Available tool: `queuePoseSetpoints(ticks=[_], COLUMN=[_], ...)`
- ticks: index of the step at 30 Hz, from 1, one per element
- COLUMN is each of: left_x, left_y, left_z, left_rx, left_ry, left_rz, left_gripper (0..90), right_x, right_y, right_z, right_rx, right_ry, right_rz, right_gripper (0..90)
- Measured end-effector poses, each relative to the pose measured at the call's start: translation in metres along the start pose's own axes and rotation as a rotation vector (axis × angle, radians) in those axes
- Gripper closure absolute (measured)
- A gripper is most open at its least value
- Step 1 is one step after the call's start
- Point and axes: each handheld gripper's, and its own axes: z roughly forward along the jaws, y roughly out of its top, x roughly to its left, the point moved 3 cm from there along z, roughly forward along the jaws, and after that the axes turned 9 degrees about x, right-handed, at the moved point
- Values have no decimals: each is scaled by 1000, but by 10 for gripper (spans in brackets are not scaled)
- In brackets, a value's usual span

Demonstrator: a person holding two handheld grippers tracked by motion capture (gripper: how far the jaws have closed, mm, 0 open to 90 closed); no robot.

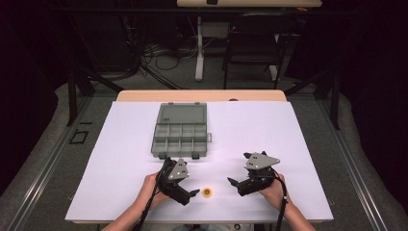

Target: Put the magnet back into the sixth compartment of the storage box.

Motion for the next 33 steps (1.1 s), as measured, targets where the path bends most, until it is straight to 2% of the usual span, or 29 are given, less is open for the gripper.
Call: queuePoseSetpoints(ticks=[7,11,15,18,24,27,33], left_x=[-4,-6,-10,-14,-16,-18,-23], left_y=[6,12,17,20,25,26,28], left_z=[7,9,13,15,20,23,26], left_rx=[29,25,60,66,101,103,98], left_ry=[-26,-52,-53,-62,-80,-102,-133], left_rz=[16,12,39,51,75,76,97], left_gripper=[3,3,3,2,2,1,20], right_x=[0,-1,-1,-3,-4,-7,-6], right_y=[0,2,2,2,0,0,-2], right_z=[2,1,-1,-2,-1,1,1], right_rx=[10,3,-2,-6,11,12,20], right_ry=[3,-1,-7,-9,-4,-5,0], right_rz=[0,4,2,8,10,24,16], right_gripper=[0,0,0,0,0,0,0])
